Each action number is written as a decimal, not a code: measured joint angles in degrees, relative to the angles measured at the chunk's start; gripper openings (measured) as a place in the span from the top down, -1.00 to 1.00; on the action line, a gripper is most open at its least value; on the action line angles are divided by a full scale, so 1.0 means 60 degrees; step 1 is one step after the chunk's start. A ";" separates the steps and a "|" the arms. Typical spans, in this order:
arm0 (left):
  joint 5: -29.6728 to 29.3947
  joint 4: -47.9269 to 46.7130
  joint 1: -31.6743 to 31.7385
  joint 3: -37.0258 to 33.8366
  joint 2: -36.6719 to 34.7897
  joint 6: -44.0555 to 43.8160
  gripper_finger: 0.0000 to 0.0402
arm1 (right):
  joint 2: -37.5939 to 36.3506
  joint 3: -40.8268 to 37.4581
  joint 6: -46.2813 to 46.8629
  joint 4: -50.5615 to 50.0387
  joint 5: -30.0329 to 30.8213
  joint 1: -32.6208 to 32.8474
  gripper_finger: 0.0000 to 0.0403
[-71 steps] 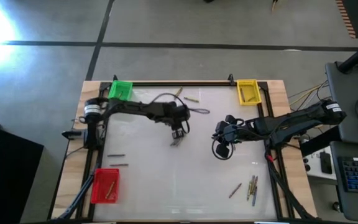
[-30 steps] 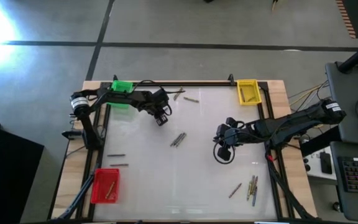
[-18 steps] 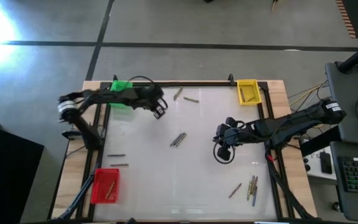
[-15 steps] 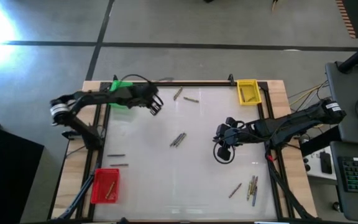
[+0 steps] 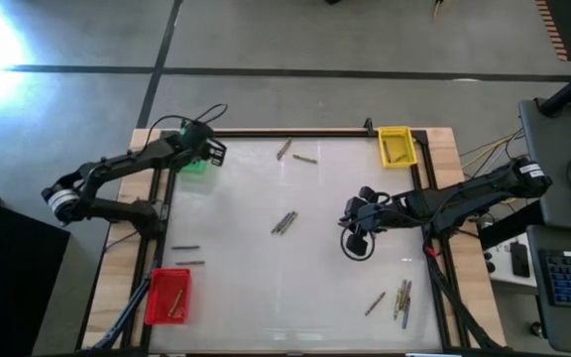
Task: Sort crayons
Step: Put the blue crayon into the green basket, then put the blue crayon into the red basket
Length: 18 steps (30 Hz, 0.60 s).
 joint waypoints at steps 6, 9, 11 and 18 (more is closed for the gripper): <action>-0.0334 -0.0205 0.0022 -0.0085 0.0298 -0.0235 0.50 | 0.0000 0.0011 -0.0217 0.0217 0.0000 -0.0001 0.79; -0.0384 -0.0538 0.0022 0.0084 0.0341 -0.0245 0.30 | 0.0000 0.0011 -0.0291 0.0214 -0.0003 -0.0001 0.79; -0.0261 -0.0805 0.0022 0.0309 0.0334 -0.0057 0.19 | 0.0000 0.0011 -0.0310 0.0214 0.0000 -0.0001 0.79; 0.3121 0.0004 -0.0729 0.0990 0.0170 0.1256 0.06 | 0.0015 -0.0011 -0.0545 0.0227 0.0632 -0.0001 0.79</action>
